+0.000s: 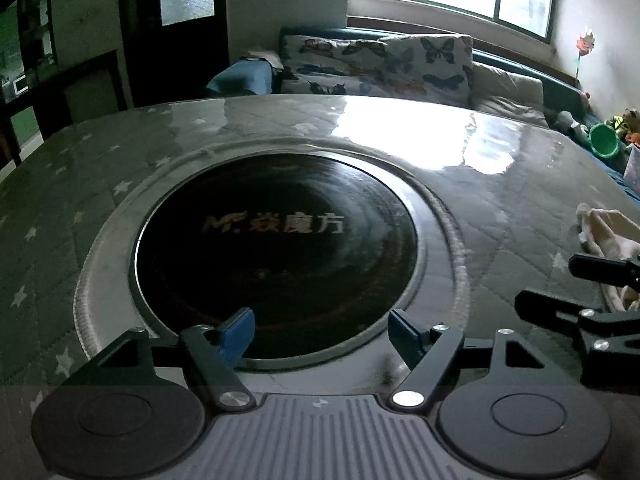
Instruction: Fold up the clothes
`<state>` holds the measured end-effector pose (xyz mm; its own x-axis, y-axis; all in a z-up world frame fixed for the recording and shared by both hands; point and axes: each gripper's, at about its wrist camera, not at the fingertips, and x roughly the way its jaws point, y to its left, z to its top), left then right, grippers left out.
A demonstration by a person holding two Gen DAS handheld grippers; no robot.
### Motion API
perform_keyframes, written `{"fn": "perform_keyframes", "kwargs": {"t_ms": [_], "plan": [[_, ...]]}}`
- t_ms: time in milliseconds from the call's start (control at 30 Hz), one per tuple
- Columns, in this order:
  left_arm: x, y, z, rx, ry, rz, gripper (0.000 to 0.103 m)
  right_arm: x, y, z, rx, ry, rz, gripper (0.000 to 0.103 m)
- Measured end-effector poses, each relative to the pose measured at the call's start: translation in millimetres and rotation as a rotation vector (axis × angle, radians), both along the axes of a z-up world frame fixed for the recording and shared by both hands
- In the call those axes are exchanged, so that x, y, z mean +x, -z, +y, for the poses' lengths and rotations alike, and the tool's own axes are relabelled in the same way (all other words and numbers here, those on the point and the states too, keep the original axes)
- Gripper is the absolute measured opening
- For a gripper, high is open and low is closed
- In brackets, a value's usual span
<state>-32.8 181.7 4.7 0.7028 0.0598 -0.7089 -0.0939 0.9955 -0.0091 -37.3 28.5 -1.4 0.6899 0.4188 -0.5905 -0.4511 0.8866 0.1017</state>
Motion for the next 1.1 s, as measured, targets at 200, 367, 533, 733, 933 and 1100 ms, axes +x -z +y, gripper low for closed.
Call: {"fn": "perform_keyframes", "kwargs": {"t_ms": [200, 367, 533, 733, 933, 1100], "plan": [[0.8, 6.5, 10.9, -0.003, -0.038, -0.024, 0.081, 0.5, 10.0, 12.7, -0.002, -0.015, -0.001, 0.085], [-0.1, 9.4, 14.3, -0.006, -0.053, -0.051, 0.088, 4.0, 12.7, 18.5, 0.002, -0.005, -0.001, 0.090], [2.3, 12.2, 14.8, 0.016, -0.058, -0.059, 0.093, 8.2, 14.6, 26.8, -0.006, -0.014, 0.012, 0.092], [3.4, 14.8, 22.6, 0.020, -0.091, -0.072, 0.096, 15.3, 16.3, 38.9, -0.013, 0.002, 0.024, 0.099], [5.6, 15.5, 32.3, 0.015, -0.121, -0.077, 0.100, 20.2, 17.3, 51.2, -0.027, -0.002, 0.027, 0.103], [7.9, 15.9, 33.8, 0.011, -0.116, -0.077, 0.103, 20.8, 18.5, 53.9, -0.038, -0.005, 0.032, 0.103]]}}
